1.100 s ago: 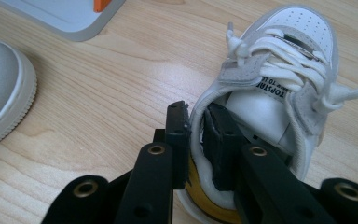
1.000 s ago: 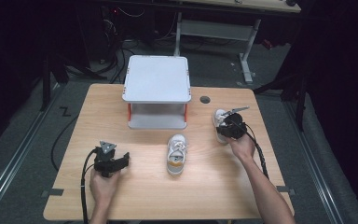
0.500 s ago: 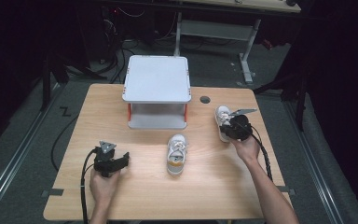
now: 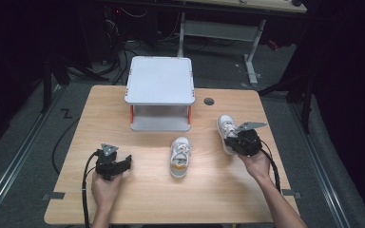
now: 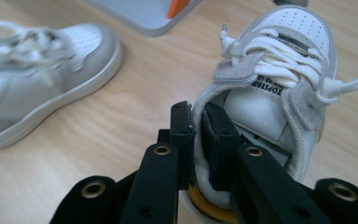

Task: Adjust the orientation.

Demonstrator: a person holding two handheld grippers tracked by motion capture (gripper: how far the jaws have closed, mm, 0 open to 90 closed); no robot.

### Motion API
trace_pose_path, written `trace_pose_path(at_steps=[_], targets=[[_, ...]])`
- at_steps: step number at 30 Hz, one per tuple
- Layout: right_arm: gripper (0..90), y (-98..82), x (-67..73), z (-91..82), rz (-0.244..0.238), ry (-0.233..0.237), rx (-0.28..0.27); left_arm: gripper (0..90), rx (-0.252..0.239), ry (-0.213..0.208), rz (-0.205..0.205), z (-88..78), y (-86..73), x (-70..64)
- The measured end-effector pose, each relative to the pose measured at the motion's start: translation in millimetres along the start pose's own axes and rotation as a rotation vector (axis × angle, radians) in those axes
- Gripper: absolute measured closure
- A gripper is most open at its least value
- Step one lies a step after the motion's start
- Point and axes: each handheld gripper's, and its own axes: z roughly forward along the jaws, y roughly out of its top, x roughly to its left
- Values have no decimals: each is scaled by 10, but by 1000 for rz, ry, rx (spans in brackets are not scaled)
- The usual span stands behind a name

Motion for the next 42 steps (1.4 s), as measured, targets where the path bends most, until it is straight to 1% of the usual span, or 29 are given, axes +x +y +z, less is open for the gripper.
trace_pose_path(at_steps=[1,2,9,12,16,17,18,20,25,32,34,35,38,42], targets=[[834,-45,66,-30,-14,15,4,321,0,0,1,0,0,1],[834,-45,66,-30,-14,15,4,321,0,0,1,0,0,1],[833,-190,303,-84,-25,73,6,320,0,0,0,0,0,2],[833,-215,402,-61,-35,91,17,320,0,0,0,-1,1,2],[831,-215,564,-2,-76,92,49,320,1,0,0,-1,1,2],[831,-214,591,8,-77,93,54,320,0,0,-1,-1,1,3],[831,-206,629,36,-85,103,56,320,1,0,0,-1,1,3],[830,-187,688,76,-85,116,61,320,0,-1,0,-1,1,3],[829,-137,761,135,-85,128,66,320,-2,-3,-1,0,0,7],[826,-65,861,253,-90,125,89,319,-3,-8,-7,-2,-1,13],[822,-55,888,276,-82,118,99,319,-3,-8,-8,-2,-1,14],[820,-52,890,285,-87,118,98,320,-3,-9,-6,-3,-1,16],[804,-45,903,290,-77,119,99,320,-2,-10,-6,-3,-1,18],[777,-38,902,297,-77,128,98,319,-3,-10,-8,-4,-1,18]])
